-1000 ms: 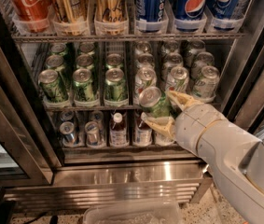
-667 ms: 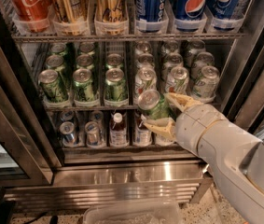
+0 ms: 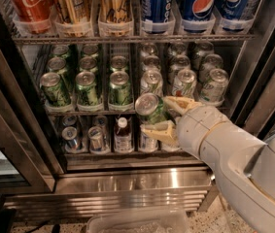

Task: Pick green can from middle shelf of fridge

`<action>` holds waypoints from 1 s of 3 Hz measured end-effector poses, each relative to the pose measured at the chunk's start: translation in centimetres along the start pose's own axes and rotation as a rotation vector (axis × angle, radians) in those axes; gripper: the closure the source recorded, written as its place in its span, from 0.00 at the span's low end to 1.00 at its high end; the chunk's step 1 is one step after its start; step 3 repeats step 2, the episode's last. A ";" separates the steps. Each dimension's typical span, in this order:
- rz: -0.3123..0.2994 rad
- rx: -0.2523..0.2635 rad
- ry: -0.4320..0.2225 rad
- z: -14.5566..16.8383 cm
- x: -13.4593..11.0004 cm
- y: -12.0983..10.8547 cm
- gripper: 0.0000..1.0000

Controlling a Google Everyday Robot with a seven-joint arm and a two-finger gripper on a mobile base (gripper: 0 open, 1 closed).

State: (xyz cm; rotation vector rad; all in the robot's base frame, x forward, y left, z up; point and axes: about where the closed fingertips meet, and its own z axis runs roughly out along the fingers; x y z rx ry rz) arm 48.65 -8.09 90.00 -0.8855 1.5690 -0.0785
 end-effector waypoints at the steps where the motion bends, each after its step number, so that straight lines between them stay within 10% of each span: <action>1: -0.055 -0.007 -0.030 0.3 -0.9 0.5 1.00; 3: -0.055 -0.007 -0.030 0.3 -0.9 0.5 1.00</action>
Offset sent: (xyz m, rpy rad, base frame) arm -0.0001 0.0074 0.0034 -0.0255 -0.0335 0.0272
